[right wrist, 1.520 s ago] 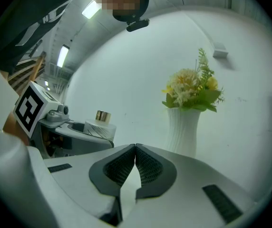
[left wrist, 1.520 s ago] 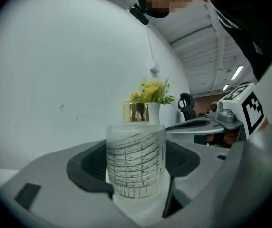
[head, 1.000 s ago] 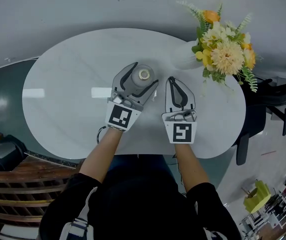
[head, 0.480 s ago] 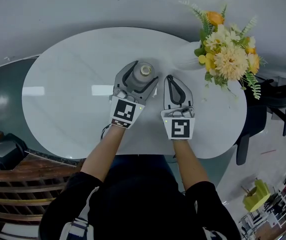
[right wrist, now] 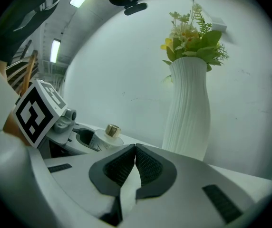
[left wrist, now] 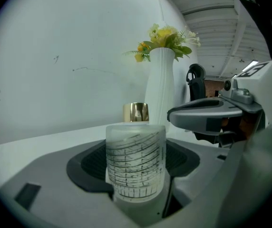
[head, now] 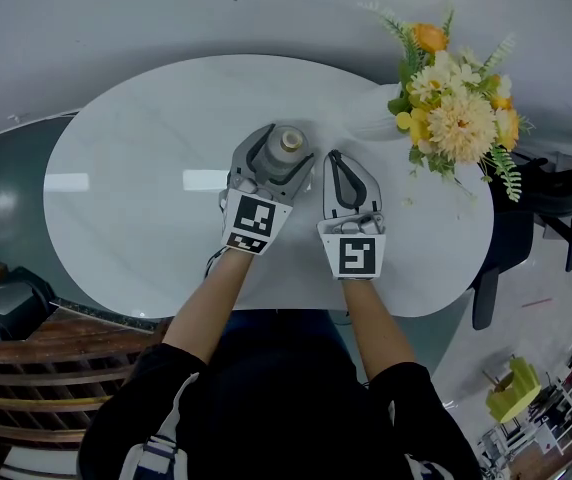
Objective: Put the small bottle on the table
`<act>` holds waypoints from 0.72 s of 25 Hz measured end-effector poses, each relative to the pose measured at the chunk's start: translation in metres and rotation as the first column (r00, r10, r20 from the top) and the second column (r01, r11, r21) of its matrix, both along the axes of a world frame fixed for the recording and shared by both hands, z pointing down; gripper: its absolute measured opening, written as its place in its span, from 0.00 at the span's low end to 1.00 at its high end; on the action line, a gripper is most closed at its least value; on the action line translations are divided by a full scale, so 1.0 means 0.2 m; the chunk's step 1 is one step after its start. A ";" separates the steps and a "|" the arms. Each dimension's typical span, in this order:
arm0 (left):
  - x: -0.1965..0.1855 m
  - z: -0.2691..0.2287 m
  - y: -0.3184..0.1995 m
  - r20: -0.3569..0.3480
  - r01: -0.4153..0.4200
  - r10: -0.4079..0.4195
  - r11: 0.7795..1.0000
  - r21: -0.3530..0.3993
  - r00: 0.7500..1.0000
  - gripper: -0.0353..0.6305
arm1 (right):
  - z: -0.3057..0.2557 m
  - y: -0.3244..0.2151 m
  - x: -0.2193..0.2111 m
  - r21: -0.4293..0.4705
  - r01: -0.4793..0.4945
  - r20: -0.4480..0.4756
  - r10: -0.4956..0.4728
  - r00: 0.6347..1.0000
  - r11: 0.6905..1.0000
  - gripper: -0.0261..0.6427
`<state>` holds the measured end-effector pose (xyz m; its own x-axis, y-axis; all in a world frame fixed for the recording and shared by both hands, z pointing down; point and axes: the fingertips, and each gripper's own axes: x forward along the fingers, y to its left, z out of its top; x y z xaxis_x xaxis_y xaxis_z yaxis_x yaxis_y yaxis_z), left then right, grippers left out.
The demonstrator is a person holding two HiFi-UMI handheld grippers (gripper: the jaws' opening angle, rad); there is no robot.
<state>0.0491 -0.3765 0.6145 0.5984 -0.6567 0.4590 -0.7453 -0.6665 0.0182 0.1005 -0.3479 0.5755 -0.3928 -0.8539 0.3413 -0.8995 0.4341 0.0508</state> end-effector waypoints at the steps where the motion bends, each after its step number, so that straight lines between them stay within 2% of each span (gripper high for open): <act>1: 0.00 0.00 0.00 0.006 0.000 0.000 1.000 0.002 1.000 0.56 | 0.00 0.00 0.00 -0.003 0.001 0.000 -0.001 1.000 1.000 0.07; 6: 0.00 0.02 0.00 0.019 0.010 -0.011 1.000 0.002 1.000 0.56 | 0.02 0.01 -0.01 -0.020 0.004 -0.006 -0.004 1.000 1.000 0.07; 12: -0.01 0.04 0.02 0.041 0.000 0.000 1.000 -0.018 0.999 0.56 | -0.01 0.01 -0.03 0.062 0.009 0.037 -0.012 0.999 0.998 0.07; 16: -0.01 0.08 0.05 0.082 -0.012 0.016 0.999 -0.049 0.997 0.56 | 0.01 0.04 -0.04 0.020 0.008 0.026 -0.008 1.000 1.000 0.07; 18: -0.01 0.09 0.06 0.097 -0.013 0.018 0.999 -0.050 0.995 0.56 | 0.00 0.04 -0.04 0.042 0.008 0.036 -0.009 0.999 0.999 0.07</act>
